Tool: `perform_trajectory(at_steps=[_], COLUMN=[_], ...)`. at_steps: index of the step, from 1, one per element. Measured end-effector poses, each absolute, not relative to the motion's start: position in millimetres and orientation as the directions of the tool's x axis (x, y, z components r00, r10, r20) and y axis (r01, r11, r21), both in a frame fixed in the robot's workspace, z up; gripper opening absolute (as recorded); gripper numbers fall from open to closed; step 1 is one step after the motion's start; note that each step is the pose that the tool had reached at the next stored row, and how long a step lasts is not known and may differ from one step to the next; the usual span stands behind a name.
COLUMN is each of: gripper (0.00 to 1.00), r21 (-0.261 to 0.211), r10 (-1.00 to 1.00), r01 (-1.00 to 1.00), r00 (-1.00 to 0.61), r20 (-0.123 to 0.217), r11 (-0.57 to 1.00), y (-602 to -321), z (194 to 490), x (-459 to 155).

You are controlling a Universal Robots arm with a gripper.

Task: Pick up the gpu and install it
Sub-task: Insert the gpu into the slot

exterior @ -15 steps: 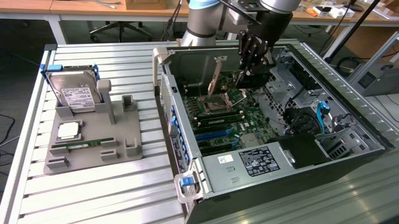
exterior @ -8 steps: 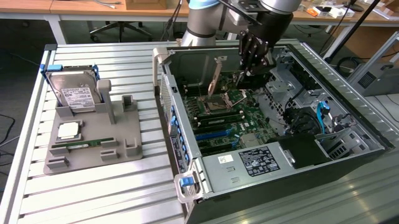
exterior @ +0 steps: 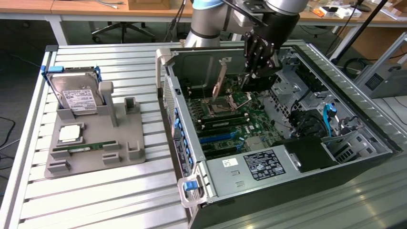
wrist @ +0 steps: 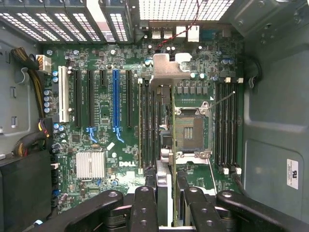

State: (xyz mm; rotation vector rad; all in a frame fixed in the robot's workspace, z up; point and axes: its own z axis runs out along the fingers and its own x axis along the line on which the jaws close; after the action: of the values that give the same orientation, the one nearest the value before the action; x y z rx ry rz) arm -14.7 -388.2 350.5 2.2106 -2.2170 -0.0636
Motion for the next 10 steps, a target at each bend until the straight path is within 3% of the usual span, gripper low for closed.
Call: perform_trajectory(at_steps=[10], gripper=[0.27], r21=[0.036], r10=[-1.0], r01=[-0.999], r00=[-0.003], r20=[-0.021], r11=[0.003], y=[-390.2], z=[350.3], x=[-14.7])
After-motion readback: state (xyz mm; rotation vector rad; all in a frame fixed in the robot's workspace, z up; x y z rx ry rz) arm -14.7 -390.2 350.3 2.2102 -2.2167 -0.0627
